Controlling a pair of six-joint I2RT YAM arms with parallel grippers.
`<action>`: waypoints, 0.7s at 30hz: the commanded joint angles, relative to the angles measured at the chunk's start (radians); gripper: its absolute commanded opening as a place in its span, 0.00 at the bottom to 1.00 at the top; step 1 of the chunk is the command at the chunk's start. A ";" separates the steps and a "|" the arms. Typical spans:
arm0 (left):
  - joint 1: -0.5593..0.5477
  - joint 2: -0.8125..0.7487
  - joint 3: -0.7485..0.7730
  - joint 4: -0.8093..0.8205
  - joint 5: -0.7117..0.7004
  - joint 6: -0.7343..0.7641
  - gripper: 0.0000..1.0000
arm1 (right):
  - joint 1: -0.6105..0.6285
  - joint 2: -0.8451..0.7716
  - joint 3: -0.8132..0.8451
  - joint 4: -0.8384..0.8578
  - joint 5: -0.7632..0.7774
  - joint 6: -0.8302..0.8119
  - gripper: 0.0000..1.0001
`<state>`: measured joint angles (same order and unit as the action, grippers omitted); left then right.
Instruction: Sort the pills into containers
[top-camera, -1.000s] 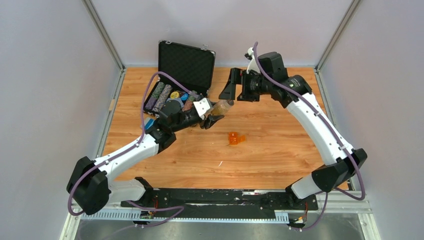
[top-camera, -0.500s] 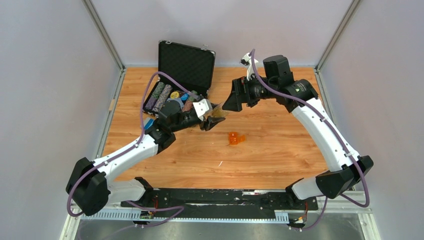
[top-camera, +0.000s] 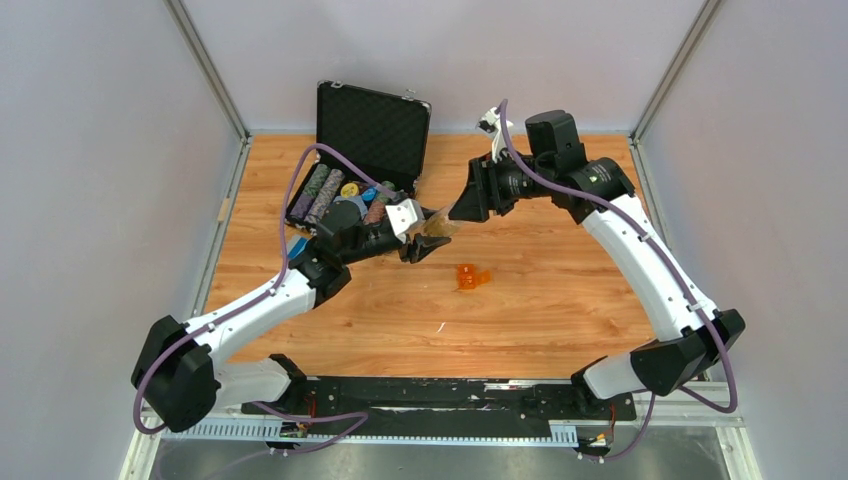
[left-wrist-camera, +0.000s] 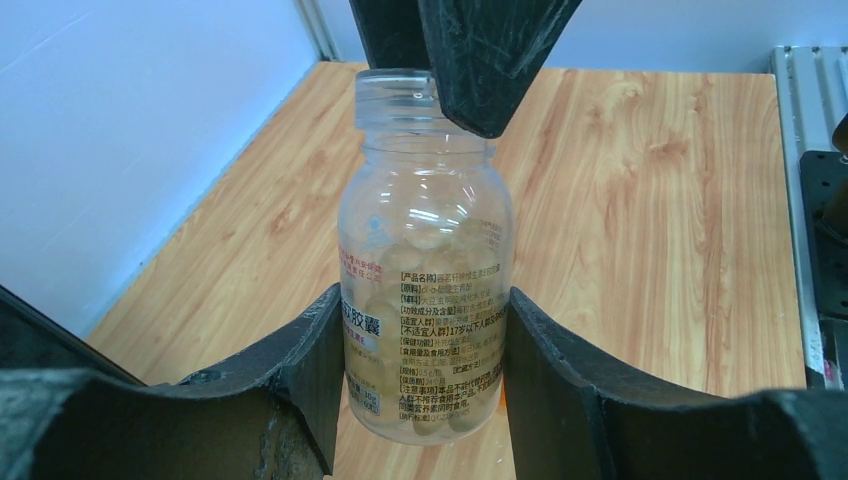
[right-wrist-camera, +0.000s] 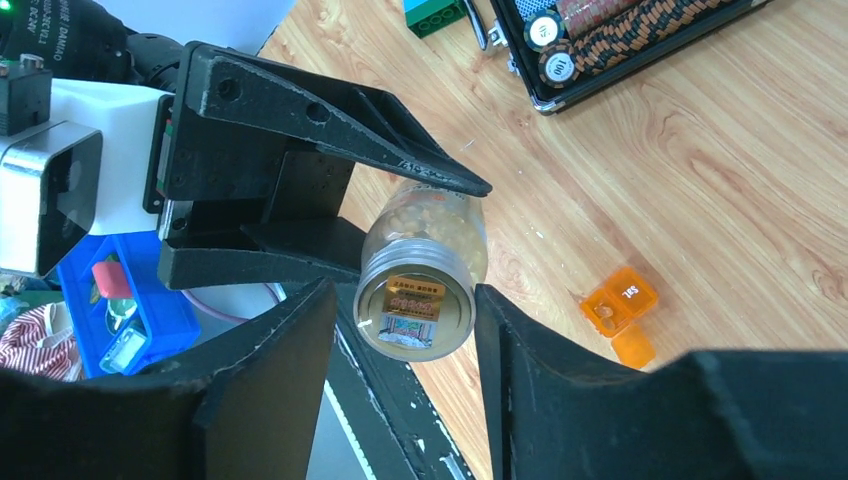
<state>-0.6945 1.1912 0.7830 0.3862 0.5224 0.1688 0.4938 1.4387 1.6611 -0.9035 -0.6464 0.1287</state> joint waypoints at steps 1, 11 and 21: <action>-0.002 -0.002 0.029 0.060 -0.005 -0.018 0.00 | -0.006 0.013 0.014 0.035 -0.002 0.034 0.50; -0.002 0.033 0.048 0.092 -0.036 -0.025 0.00 | 0.043 0.014 -0.004 0.071 0.174 0.178 0.42; -0.002 0.035 0.072 0.031 -0.055 0.079 0.00 | 0.081 0.145 0.133 -0.124 0.372 0.340 0.43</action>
<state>-0.6865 1.2343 0.7845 0.3698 0.4553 0.1856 0.5514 1.5208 1.7203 -0.9470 -0.3855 0.3538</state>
